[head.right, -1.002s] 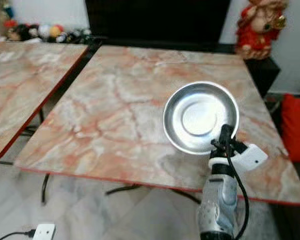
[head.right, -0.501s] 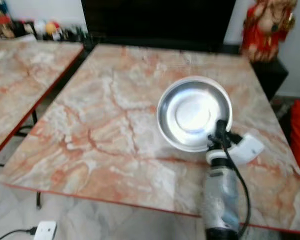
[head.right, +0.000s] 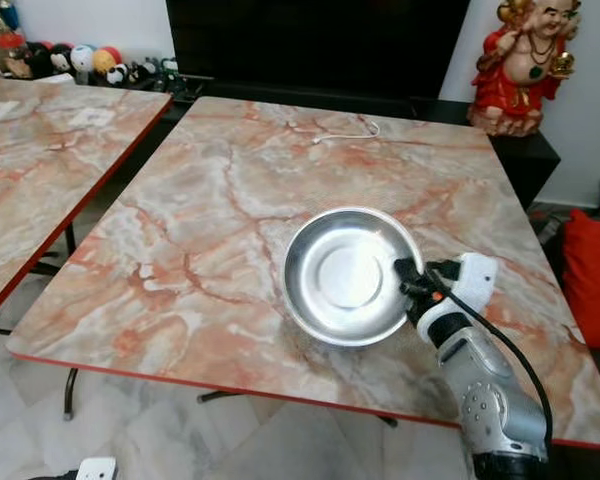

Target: Setting the table

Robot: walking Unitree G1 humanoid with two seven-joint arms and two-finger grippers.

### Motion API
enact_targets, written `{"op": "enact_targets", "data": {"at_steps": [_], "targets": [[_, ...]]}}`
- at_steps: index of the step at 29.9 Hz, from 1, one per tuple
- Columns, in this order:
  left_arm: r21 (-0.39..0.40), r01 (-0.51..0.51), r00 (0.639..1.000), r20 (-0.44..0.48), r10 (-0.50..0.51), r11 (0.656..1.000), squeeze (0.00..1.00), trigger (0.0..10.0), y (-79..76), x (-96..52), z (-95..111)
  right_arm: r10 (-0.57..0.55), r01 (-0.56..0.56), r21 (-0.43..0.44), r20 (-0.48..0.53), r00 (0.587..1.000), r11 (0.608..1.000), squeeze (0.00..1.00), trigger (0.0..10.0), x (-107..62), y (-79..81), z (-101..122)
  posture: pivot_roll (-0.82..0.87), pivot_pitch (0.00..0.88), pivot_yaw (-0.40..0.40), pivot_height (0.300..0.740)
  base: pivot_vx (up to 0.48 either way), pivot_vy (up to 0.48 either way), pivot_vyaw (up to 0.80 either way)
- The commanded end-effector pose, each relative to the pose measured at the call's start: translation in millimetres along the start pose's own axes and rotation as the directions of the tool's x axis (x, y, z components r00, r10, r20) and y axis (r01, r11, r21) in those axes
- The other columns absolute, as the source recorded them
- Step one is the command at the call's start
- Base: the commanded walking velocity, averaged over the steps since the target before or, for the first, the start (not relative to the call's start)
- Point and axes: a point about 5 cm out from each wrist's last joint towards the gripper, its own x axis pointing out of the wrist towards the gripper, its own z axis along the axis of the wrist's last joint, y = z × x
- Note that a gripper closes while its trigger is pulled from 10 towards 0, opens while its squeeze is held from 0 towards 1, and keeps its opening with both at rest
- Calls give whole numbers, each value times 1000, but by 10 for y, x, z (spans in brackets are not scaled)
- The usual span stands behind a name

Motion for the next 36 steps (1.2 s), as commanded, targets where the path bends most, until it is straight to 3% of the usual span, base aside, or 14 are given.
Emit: {"op": "enact_targets", "data": {"at_steps": [1,4,9,12,17,30,36], "targets": [[-27,-7,1000,-17,6,1000,0,10000,-23,-5,-43,-9,9,2,-22,1000,1000,0,10000,28,-27,30,9,43,-87,740,0,0,0],[-30,-4,1000,-21,3,1000,0,10000,-26,-4,-46,-106,109,83,-39,994,991,0,10000,41,-168,-41,13,41,-85,740,0,0,0],[-27,-7,1000,-25,6,1000,0,10000,-16,-3,-42,-173,172,237,-17,985,956,0,10000,40,-217,-161,23,38,-78,740,0,0,0],[-9,-7,1000,-28,7,1000,0,10000,9,-3,-34,-182,172,302,4,983,938,0,10000,62,-165,-220,20,37,-47,740,0,0,0],[2,-13,1000,-19,13,1000,0,10000,68,6,26,-192,178,337,8,981,924,0,10000,93,-105,-310,30,35,-19,740,0,0,0],[31,-24,1000,5,24,999,0,10000,231,33,238,-360,343,258,22,933,903,0,10000,6,-324,-269,32,38,36,740,0,0,0],[26,-33,999,3,33,999,0,10000,285,25,245,-319,314,158,6,948,936,0,10000,26,-278,-246,38,35,36,740,0,0,0]]}}
